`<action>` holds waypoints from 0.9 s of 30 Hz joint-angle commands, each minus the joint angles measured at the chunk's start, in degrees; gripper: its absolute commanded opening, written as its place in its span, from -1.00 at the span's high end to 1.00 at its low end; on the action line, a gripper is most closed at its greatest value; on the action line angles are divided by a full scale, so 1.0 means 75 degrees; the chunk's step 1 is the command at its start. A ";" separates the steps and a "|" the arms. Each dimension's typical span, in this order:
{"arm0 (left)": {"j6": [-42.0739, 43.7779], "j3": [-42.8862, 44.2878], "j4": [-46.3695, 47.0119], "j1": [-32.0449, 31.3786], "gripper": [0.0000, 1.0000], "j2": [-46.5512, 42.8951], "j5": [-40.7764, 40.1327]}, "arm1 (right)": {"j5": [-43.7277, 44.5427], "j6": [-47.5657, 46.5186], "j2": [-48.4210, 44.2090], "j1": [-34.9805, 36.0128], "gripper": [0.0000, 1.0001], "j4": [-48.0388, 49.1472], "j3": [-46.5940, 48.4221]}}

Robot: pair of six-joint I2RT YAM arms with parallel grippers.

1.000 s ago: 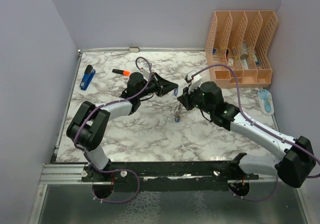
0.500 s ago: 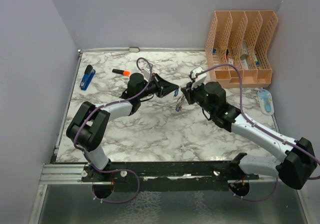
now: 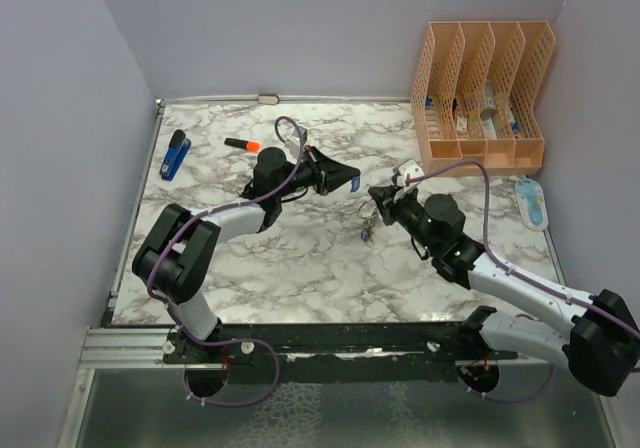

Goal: Put the keys on the keyring

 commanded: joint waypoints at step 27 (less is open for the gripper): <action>-0.1250 -0.0212 0.1203 -0.0303 1.00 0.0043 0.0152 | -0.0865 -0.0396 -0.0084 0.0068 0.98 0.3277 -0.0598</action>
